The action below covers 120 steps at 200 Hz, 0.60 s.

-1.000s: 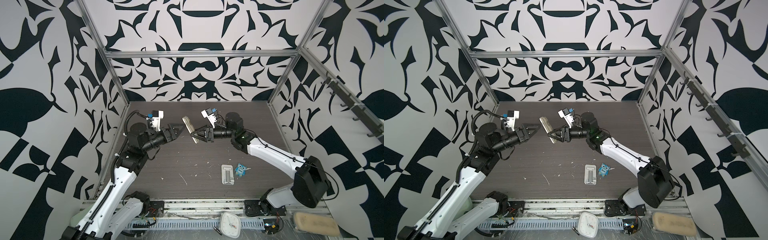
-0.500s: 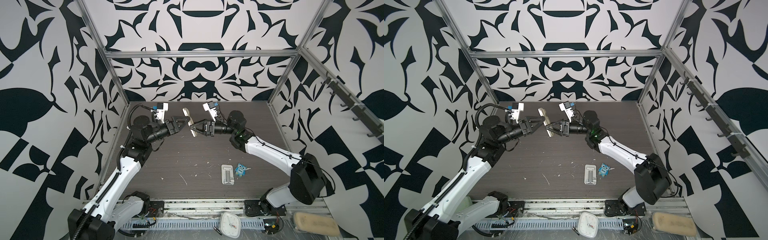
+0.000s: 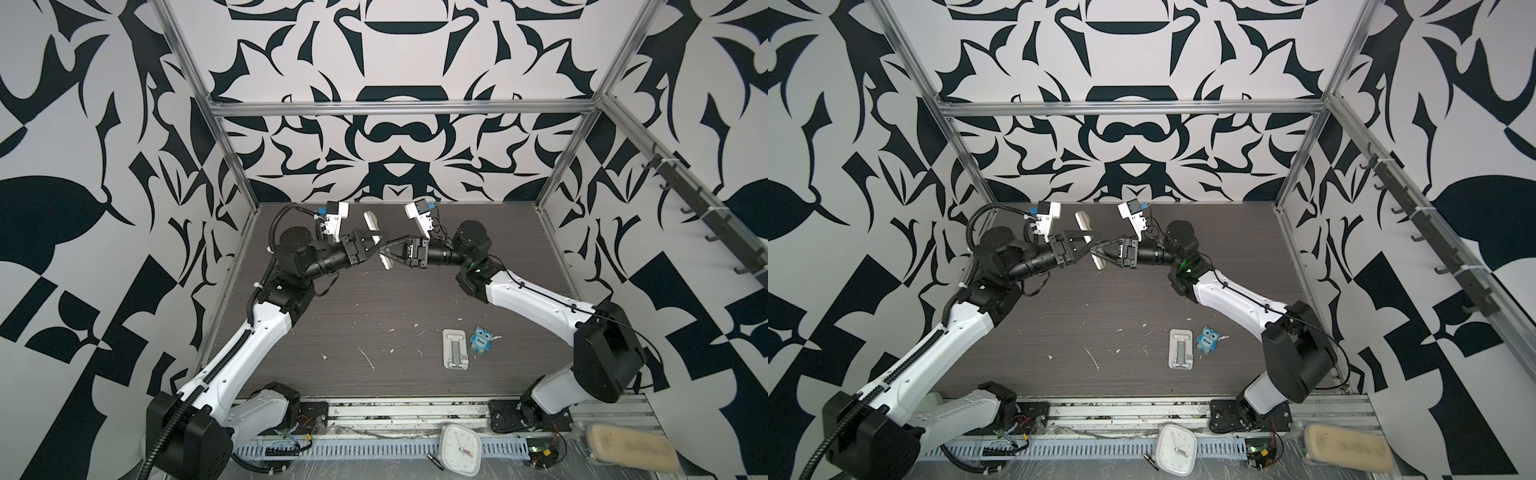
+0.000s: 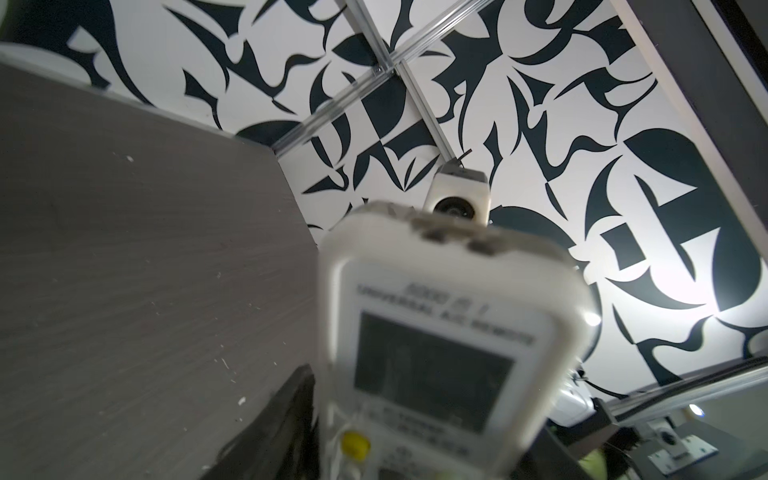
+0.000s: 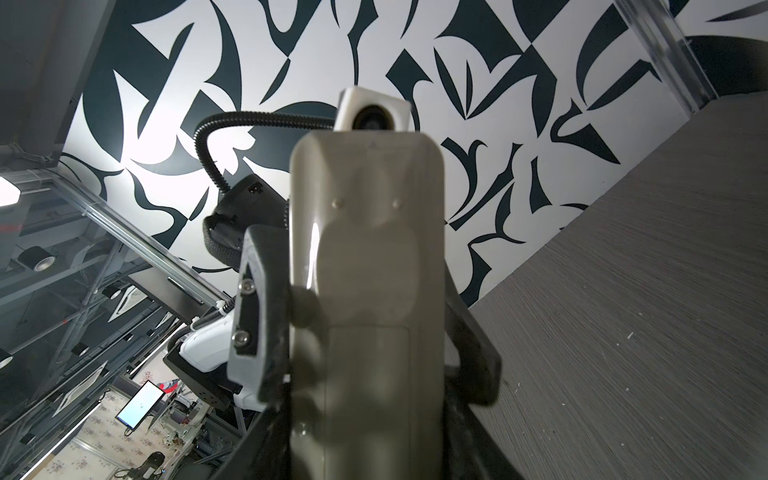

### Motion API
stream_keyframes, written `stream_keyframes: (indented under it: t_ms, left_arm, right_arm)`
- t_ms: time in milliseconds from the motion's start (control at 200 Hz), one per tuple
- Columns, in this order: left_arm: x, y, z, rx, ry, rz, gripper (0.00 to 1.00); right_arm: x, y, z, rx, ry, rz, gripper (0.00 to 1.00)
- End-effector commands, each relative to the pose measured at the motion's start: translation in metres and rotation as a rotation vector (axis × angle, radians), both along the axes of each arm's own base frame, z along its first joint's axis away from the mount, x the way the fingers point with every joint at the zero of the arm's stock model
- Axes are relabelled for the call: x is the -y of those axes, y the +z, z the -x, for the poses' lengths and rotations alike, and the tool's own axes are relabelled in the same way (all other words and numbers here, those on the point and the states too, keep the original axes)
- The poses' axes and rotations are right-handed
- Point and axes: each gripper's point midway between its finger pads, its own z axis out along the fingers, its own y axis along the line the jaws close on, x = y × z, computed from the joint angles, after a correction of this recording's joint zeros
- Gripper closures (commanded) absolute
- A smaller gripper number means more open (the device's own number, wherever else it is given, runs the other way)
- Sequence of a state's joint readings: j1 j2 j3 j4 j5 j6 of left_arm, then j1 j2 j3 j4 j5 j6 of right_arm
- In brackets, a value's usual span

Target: Load the batteries into the remote control

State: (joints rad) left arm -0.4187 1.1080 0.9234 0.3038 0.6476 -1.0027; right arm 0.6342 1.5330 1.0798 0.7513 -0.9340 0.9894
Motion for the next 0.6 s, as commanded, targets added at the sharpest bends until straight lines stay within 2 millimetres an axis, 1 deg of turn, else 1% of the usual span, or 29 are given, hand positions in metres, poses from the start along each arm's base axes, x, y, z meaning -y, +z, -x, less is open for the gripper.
stream_keyframes:
  t_ms: [0, 95, 160, 190, 270, 400, 445, 520, 595]
  left_arm:
    - [0.003, 0.024, 0.006, 0.051, -0.028, 0.038, 0.48]
    - [0.002, 0.023, 0.005, 0.048, -0.022, 0.036, 0.6]
    - [0.002, 0.022, 0.005, 0.045, -0.023, 0.034, 0.67]
    - [0.002, 0.021, 0.005, 0.043, -0.022, 0.032, 0.7]
    - [0.001, 0.021, 0.005, 0.043, -0.011, 0.023, 0.73]
    - [-0.007, 0.013, 0.001, 0.028, 0.054, -0.044, 0.77]
    - [-0.011, 0.008, -0.002, 0.016, 0.09, -0.091, 0.8]
    - [-0.02, -0.004, -0.007, -0.014, 0.155, -0.172, 0.84]
    - [-0.032, -0.019, -0.012, -0.055, 0.226, -0.252, 0.87]
  right_arm:
    - [0.004, 0.039, 0.009, 0.141, 0.014, -0.088, 0.98]
    - [0.004, 0.039, 0.009, 0.141, 0.013, -0.087, 0.97]
    - [0.004, 0.038, 0.009, 0.142, 0.014, -0.084, 0.93]
    - [0.004, 0.038, 0.009, 0.143, 0.016, -0.081, 0.9]
    - [0.003, 0.036, 0.008, 0.147, 0.011, -0.057, 0.73]
    - [0.006, 0.031, 0.009, 0.163, -0.019, 0.014, 0.55]
    - [0.008, 0.025, 0.007, 0.159, -0.036, 0.06, 0.51]
    - [0.014, 0.016, 0.007, 0.17, -0.061, 0.137, 0.48]
    - [0.023, 0.006, 0.004, 0.183, -0.104, 0.208, 0.38]
